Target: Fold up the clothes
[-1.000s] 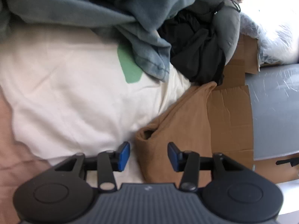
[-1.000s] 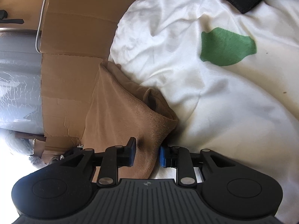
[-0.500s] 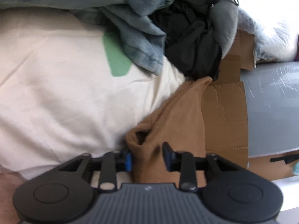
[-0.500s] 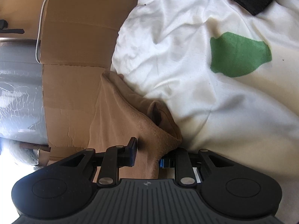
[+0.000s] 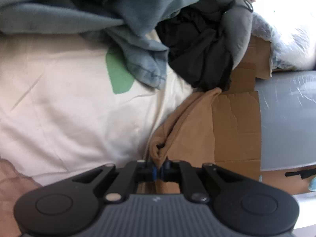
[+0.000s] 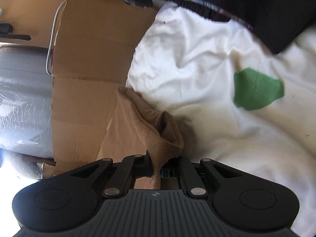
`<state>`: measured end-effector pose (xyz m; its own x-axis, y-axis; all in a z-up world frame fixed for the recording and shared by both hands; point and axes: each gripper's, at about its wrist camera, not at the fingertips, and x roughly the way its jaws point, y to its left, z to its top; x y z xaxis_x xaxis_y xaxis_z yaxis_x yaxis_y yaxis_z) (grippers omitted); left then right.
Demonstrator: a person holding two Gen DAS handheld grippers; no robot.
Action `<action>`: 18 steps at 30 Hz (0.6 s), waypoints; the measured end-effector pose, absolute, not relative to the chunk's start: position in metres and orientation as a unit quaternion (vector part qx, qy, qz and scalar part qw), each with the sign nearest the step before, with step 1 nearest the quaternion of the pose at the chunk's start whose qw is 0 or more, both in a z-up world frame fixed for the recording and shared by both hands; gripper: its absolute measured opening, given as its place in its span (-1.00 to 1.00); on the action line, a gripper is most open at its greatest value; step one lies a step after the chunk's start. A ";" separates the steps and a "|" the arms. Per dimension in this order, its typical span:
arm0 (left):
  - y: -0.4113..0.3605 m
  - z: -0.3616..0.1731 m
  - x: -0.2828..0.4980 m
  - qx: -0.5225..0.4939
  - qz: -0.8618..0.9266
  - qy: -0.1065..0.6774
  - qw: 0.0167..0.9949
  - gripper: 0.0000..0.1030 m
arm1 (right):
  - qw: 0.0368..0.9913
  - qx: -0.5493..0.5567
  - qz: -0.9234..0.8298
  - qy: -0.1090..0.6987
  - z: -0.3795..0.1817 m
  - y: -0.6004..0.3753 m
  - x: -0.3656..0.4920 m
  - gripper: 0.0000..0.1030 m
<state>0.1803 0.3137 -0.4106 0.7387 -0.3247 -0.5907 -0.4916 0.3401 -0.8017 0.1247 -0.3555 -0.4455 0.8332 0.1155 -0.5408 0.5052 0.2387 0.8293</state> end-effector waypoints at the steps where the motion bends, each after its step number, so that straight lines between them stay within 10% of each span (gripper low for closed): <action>1: 0.313 -0.408 0.179 -0.570 0.055 0.358 0.737 -0.92 | 0.745 0.601 -0.131 0.257 -0.443 -0.356 0.122 -0.93; 18: 0.307 -0.395 0.135 -0.548 0.068 0.416 0.722 -0.92 | 0.740 0.583 -0.149 0.300 -0.421 -0.357 0.050 -0.94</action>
<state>0.1346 0.3069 -0.3953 0.6445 -0.3584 -0.6754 -0.5545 0.3892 -0.7356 0.0496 -0.3574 -0.4210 0.7755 0.1301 -0.6178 0.5700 0.2765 0.7738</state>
